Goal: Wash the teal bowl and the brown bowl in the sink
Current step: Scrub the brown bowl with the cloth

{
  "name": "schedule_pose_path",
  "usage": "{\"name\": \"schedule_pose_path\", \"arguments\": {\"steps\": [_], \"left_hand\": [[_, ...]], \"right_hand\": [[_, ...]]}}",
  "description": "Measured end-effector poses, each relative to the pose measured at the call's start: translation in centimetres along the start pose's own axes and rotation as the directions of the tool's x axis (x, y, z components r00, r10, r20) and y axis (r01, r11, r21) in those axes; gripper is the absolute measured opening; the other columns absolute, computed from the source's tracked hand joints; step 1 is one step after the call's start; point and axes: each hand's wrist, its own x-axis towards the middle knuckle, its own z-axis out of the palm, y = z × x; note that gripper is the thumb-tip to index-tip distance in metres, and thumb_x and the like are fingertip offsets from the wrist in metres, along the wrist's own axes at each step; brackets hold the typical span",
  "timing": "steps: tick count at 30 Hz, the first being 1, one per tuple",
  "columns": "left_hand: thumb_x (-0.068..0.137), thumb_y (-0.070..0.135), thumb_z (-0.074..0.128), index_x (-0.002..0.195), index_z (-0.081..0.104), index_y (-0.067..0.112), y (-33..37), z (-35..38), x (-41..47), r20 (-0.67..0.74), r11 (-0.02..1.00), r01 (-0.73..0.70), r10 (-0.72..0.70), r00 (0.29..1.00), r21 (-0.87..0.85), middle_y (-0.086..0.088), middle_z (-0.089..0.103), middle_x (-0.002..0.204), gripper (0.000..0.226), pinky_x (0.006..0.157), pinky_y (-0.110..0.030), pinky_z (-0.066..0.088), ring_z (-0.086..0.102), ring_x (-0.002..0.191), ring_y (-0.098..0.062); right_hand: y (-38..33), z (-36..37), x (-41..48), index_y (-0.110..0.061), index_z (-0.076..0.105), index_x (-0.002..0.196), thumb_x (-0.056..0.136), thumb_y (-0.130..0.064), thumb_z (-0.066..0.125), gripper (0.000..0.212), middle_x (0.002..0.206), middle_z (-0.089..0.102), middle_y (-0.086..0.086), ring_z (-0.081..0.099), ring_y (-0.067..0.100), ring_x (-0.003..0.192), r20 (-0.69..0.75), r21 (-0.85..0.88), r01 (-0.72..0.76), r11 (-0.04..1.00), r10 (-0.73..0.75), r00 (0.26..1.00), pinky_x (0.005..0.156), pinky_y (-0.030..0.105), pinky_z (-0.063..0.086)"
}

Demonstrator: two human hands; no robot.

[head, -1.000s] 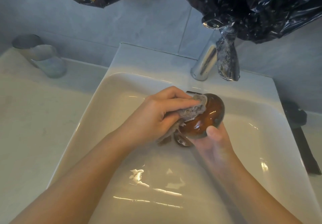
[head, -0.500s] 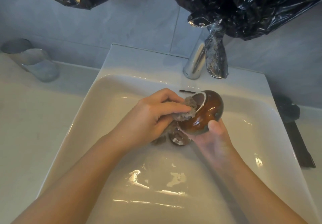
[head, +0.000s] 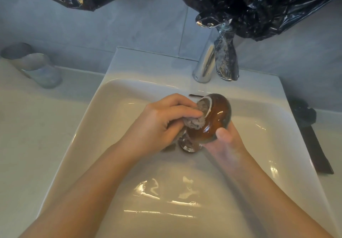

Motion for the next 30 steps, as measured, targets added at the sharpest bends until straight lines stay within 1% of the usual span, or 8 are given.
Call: {"name": "schedule_pose_path", "arguments": {"steps": [2, 5, 10, 14, 17, 22, 26, 30], "left_hand": [[0.081, -0.016, 0.061, 0.104, 0.073, 0.003, 0.0, 0.3, 0.1, -0.042, 1.0, 0.002, -0.002, 0.999, -0.009, -0.009, 0.066, 0.109, 0.032, 0.084, -0.028, 0.054, 0.065, 0.101, -0.014], [0.084, -0.009, 0.059, 0.104, 0.073, 0.004, -0.4, 0.3, 0.2, -0.061, 0.998, 0.024, -0.021, 0.998, 0.049, -0.008, 0.065, 0.109, 0.028, 0.083, -0.028, 0.054, 0.064, 0.1, -0.014], [0.079, -0.012, 0.056, 0.1, 0.074, 0.006, 0.6, -0.8, 0.9, 0.104, 0.999, 0.002, -0.006, 0.995, 0.039, -0.009, 0.066, 0.109, 0.033, 0.082, -0.034, 0.053, 0.064, 0.101, -0.021], [0.076, -0.017, 0.053, 0.101, 0.074, 0.006, 2.8, -4.0, 0.5, 0.157, 0.996, 0.077, -0.069, 0.985, -0.044, -0.006, 0.063, 0.111, 0.039, 0.08, -0.036, 0.054, 0.063, 0.101, -0.017], [0.078, -0.008, 0.056, 0.1, 0.074, 0.012, 4.3, -8.2, 0.2, 0.167, 0.993, 0.06, -0.077, 0.983, 0.101, -0.001, 0.062, 0.111, 0.035, 0.085, -0.026, 0.05, 0.061, 0.101, -0.012], [0.076, 0.002, 0.057, 0.098, 0.075, 0.014, 4.9, -15.6, -0.7, 0.132, 0.928, 0.071, -0.127, 0.983, 0.365, 0.004, 0.063, 0.11, 0.031, 0.089, -0.018, 0.044, 0.058, 0.098, -0.009], [0.077, -0.011, 0.059, 0.102, 0.073, 0.011, 2.5, -17.7, -2.7, 0.013, 0.867, 0.242, -0.275, 0.961, 0.436, 0.015, 0.057, 0.106, 0.036, 0.086, -0.004, 0.034, 0.055, 0.097, -0.008], [0.084, -0.009, 0.059, 0.113, 0.069, 0.012, -1.9, -17.0, -6.0, -0.109, 0.722, 0.543, -0.555, 0.824, 0.429, -0.007, 0.06, 0.114, 0.037, 0.087, -0.025, 0.037, 0.056, 0.097, -0.022]], "right_hand": [[0.2, 0.1, -0.3, 0.005, 0.022, 0.146, 0.07, -0.035, 0.086, 0.107, 0.133, 0.044, 0.025, 0.045, 0.04, 0.125, 0.019, -0.045, -0.035, 0.998, 0.036, 0.999, 0.097, 0.057, 0.041], [-0.2, 0.6, -0.3, 0.004, 0.021, 0.148, 0.07, -0.033, 0.086, 0.108, 0.136, 0.042, 0.025, 0.044, 0.037, 0.125, 0.054, 0.002, -0.035, 0.999, 0.035, 0.998, 0.096, 0.054, 0.04], [-1.0, 0.7, -0.2, 0.007, 0.029, 0.14, 0.073, -0.036, 0.083, 0.096, 0.128, 0.043, 0.023, 0.045, 0.037, 0.12, 0.052, 0.085, -0.043, 0.995, 0.038, 0.998, 0.092, 0.049, 0.043], [-2.0, 1.8, -0.4, 0.001, 0.021, 0.148, 0.065, -0.039, 0.088, 0.114, 0.135, 0.043, 0.026, 0.045, 0.042, 0.126, 0.027, -0.007, -0.104, 0.995, 0.104, 0.994, 0.093, 0.053, 0.044], [-2.8, 3.2, -1.3, -0.008, 0.029, 0.149, 0.054, -0.039, 0.094, 0.119, 0.138, 0.045, 0.026, 0.053, 0.041, 0.121, -0.004, -0.04, -0.147, 0.988, 0.147, 0.989, 0.093, 0.052, 0.049], [-3.0, 5.7, -3.0, -0.017, 0.042, 0.143, 0.055, -0.038, 0.093, 0.104, 0.128, 0.053, 0.021, 0.054, 0.042, 0.116, 0.009, -0.005, -0.176, 0.984, 0.176, 0.984, 0.093, 0.051, 0.051], [-2.8, 7.5, -3.6, -0.008, 0.034, 0.147, 0.055, -0.034, 0.093, 0.113, 0.122, 0.055, 0.021, 0.059, 0.039, 0.107, -0.056, 0.015, -0.167, 0.986, 0.168, 0.984, 0.092, 0.054, 0.051], [-2.3, 8.4, -3.9, -0.004, 0.031, 0.147, 0.057, -0.032, 0.093, 0.112, 0.121, 0.053, 0.021, 0.059, 0.038, 0.104, -0.104, 0.039, -0.164, 0.986, 0.168, 0.98, 0.088, 0.052, 0.052]]}}
